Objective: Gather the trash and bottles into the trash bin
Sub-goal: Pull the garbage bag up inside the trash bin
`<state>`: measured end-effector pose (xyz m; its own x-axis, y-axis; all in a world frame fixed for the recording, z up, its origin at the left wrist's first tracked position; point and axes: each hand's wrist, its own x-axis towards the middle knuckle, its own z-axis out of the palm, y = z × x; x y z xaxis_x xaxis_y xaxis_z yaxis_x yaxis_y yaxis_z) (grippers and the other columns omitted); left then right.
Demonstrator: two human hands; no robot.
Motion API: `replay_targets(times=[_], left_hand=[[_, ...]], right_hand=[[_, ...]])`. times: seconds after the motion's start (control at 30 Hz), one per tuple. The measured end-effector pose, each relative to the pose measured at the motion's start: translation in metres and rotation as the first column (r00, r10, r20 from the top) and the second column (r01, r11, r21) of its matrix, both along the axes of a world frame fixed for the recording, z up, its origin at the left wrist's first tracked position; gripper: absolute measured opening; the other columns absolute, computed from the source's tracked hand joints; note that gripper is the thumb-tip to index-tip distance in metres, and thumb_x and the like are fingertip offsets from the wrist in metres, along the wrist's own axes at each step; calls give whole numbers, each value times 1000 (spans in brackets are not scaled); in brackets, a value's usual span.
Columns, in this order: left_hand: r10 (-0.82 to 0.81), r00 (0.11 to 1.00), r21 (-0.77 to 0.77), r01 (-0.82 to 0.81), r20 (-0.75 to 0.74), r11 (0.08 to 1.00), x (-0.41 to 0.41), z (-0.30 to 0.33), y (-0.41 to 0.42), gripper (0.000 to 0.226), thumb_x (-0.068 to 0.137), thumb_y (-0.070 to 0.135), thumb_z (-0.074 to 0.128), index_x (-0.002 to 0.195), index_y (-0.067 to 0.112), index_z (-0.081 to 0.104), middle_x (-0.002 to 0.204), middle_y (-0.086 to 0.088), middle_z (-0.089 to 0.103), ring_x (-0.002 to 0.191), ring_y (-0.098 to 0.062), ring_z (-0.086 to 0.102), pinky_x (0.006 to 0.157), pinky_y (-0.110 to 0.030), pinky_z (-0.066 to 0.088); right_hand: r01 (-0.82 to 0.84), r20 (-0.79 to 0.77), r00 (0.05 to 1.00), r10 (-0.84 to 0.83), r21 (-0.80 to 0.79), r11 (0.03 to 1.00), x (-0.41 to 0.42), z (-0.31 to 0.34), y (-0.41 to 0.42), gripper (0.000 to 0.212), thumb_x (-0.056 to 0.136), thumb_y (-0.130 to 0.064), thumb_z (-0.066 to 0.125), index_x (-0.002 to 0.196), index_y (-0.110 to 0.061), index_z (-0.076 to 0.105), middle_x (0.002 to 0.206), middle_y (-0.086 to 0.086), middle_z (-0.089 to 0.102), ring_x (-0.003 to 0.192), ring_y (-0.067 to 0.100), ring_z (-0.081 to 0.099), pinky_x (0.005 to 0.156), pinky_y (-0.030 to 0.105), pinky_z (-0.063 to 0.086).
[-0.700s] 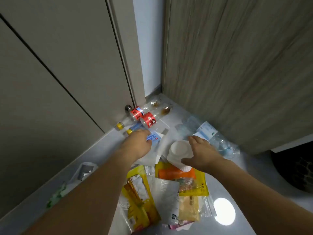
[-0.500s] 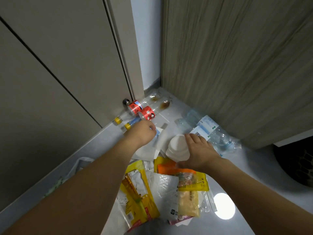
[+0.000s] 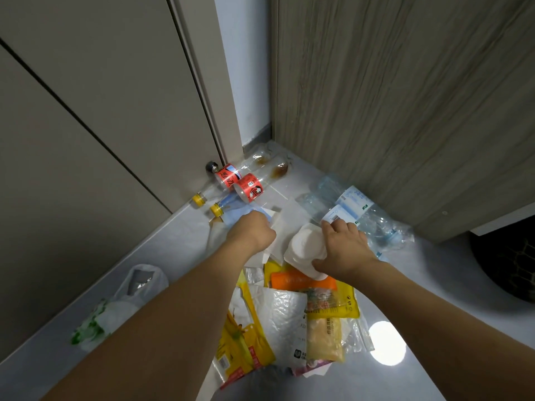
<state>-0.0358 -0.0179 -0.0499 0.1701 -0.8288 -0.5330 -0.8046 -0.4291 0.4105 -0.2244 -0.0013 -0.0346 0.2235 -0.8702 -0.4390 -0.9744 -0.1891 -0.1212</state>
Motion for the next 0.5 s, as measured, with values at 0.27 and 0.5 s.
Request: replay_targets(times=[0.27, 0.5], left_hand=[[176, 936, -90, -212, -304, 973, 16, 23, 15, 26, 90, 22, 48, 67, 13, 41, 65, -3, 40, 67, -20, 40, 59, -29, 30], [322, 777, -44, -408, -541, 912, 46, 48, 28, 16, 90, 16, 57, 75, 13, 52, 80, -9, 58, 77, -24, 59, 61, -28, 51]], right_hand=[[395, 316, 818, -480, 298, 869, 7, -7, -9, 33, 83, -18, 66, 113, -6, 61, 111, 13, 63, 103, 30, 58, 83, 37, 50], [516, 400, 648, -648, 395, 760, 15, 12, -13, 24, 86, 1, 45, 103, 6, 62, 100, 26, 65, 93, 41, 64, 78, 44, 55]])
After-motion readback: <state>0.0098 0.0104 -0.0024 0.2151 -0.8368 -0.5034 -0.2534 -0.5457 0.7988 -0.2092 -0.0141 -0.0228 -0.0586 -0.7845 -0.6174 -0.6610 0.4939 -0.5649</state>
